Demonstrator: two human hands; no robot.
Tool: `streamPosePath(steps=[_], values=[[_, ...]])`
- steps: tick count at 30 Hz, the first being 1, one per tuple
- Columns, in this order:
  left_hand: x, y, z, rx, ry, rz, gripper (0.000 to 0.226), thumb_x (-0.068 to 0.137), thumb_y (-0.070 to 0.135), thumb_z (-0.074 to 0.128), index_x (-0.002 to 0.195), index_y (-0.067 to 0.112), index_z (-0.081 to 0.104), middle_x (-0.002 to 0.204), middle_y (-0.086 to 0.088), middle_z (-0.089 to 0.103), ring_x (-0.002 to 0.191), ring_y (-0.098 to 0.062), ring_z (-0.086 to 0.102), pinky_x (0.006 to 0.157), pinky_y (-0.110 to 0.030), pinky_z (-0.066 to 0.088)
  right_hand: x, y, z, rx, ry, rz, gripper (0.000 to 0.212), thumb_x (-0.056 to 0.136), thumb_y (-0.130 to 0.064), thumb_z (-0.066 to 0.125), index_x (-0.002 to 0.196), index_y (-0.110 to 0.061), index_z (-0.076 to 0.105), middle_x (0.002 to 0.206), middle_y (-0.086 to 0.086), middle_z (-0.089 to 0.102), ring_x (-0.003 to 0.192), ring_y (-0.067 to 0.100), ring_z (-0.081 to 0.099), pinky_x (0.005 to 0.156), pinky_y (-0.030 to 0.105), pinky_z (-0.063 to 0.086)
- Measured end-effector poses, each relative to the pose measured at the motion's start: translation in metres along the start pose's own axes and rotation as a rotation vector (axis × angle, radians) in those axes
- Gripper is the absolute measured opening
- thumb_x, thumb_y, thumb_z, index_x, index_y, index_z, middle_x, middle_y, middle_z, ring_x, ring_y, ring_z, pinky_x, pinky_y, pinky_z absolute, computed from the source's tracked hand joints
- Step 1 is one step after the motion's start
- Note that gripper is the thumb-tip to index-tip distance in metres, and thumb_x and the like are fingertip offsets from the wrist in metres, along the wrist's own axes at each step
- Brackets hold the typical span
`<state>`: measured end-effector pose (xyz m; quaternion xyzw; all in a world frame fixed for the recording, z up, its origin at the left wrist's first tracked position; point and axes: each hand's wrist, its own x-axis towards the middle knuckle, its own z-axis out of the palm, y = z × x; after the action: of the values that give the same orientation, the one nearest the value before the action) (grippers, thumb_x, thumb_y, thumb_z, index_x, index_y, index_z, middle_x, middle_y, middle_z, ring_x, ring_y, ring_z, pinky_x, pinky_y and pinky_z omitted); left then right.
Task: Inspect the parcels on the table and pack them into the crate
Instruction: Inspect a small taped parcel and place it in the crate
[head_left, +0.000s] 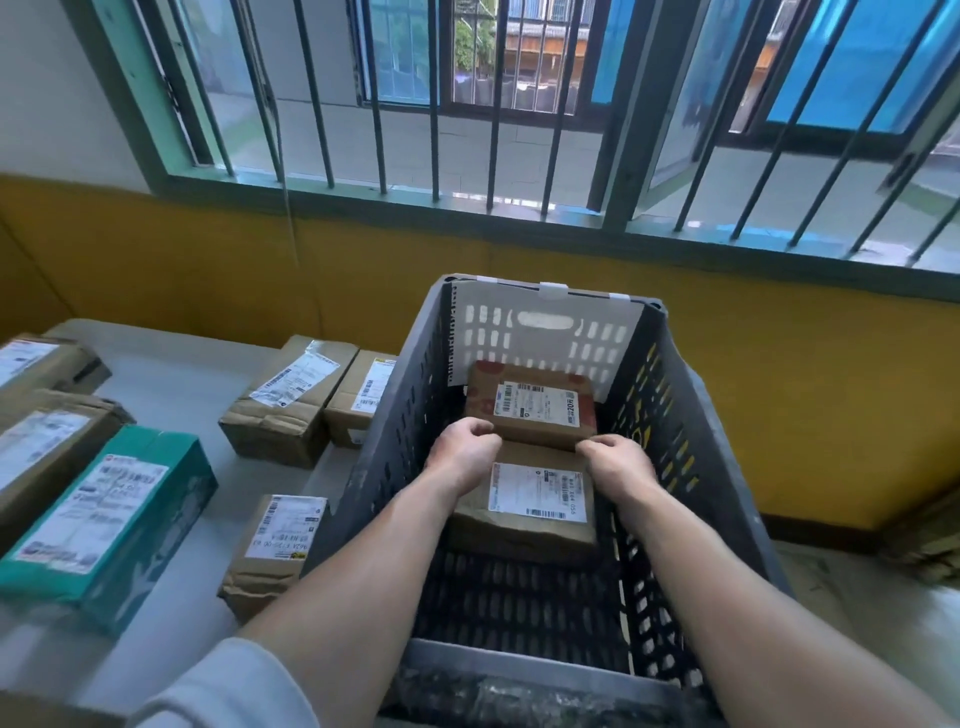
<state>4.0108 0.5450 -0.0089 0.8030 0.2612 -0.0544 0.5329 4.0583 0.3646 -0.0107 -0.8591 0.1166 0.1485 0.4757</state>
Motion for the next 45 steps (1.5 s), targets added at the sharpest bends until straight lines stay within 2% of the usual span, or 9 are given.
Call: streamPosePath(steps=[3,6,8,11,13,18,28,42,45], values=[[-0.006,0.006,-0.005,-0.182,0.002,0.043,0.027,0.095,0.023,0.059,0.121,0.026,0.067,0.123,-0.001,0.069,0.112,-0.020,0.062,0.098,-0.036,0.052,-0.013,-0.022,0.006,0.121,-0.001,-0.076,0.028,0.095,-0.027,0.060,0.120,-0.017,0.070,0.118,0.006,0.071,0.110,0.027,0.065,0.101,0.048,0.053],[-0.017,0.019,-0.025,-0.483,-0.034,0.106,0.015,0.098,0.014,0.060,0.108,0.021,0.068,0.113,-0.007,0.073,0.096,-0.016,0.067,0.074,-0.024,0.054,-0.036,-0.053,0.021,0.300,0.011,-0.161,0.020,0.099,-0.020,0.058,0.115,-0.016,0.070,0.109,0.006,0.072,0.107,0.024,0.067,0.101,0.050,0.053],[-0.030,0.028,-0.049,-0.657,-0.084,0.154,0.015,0.099,0.010,0.056,0.104,0.018,0.068,0.106,-0.007,0.073,0.086,-0.014,0.068,0.062,-0.019,0.053,-0.057,-0.073,0.034,0.406,0.024,-0.216,0.017,0.101,-0.017,0.056,0.112,-0.017,0.068,0.106,0.004,0.072,0.105,0.022,0.068,0.098,0.043,0.055],[-0.054,0.031,-0.093,-0.797,-0.135,0.208,0.017,0.100,0.011,0.054,0.107,0.017,0.069,0.099,-0.004,0.075,0.081,-0.011,0.071,0.062,-0.020,0.055,-0.087,-0.101,0.055,0.524,0.032,-0.277,0.019,0.102,-0.015,0.053,0.114,-0.017,0.068,0.103,0.003,0.072,0.092,0.016,0.069,0.075,0.026,0.057],[-0.066,0.021,-0.138,-0.792,-0.120,0.258,0.018,0.101,0.011,0.053,0.109,0.016,0.069,0.095,0.000,0.077,0.078,-0.008,0.072,0.062,-0.018,0.056,-0.112,-0.123,0.078,0.568,0.039,-0.307,0.017,0.102,-0.017,0.055,0.111,-0.020,0.069,0.103,0.004,0.073,0.089,0.014,0.068,0.072,0.025,0.056],[-0.082,-0.019,-0.245,-0.691,0.024,0.291,0.022,0.104,0.016,0.051,0.119,0.015,0.067,0.104,0.003,0.076,0.096,-0.011,0.071,0.066,-0.017,0.052,-0.161,-0.172,0.155,0.609,-0.047,-0.386,0.011,0.098,-0.018,0.061,0.103,-0.024,0.069,0.115,0.008,0.072,0.111,0.025,0.068,0.100,0.043,0.055],[-0.069,-0.106,-0.359,-0.594,0.260,0.183,0.019,0.106,0.022,0.047,0.113,0.021,0.066,0.114,0.002,0.072,0.107,-0.015,0.066,0.078,-0.022,0.048,-0.188,-0.218,0.292,0.528,-0.291,-0.387,0.010,0.099,-0.018,0.062,0.103,-0.021,0.069,0.107,0.001,0.073,0.096,0.015,0.069,0.074,0.024,0.052],[0.013,-0.149,-0.471,-0.505,0.470,0.058,0.019,0.107,0.026,0.047,0.114,0.024,0.065,0.116,0.004,0.069,0.110,-0.013,0.064,0.090,-0.027,0.048,-0.143,-0.307,0.441,0.421,-0.529,-0.358,0.016,0.103,-0.023,0.058,0.117,-0.018,0.064,0.118,0.002,0.067,0.108,0.016,0.064,0.079,0.018,0.052],[0.029,-0.159,-0.490,-0.531,0.481,0.027,0.019,0.107,0.024,0.048,0.113,0.022,0.065,0.117,0.001,0.070,0.110,-0.015,0.064,0.084,-0.025,0.049,-0.140,-0.320,0.468,0.398,-0.557,-0.330,0.016,0.103,-0.025,0.057,0.116,-0.018,0.063,0.116,0.002,0.067,0.107,0.016,0.064,0.077,0.018,0.052]])
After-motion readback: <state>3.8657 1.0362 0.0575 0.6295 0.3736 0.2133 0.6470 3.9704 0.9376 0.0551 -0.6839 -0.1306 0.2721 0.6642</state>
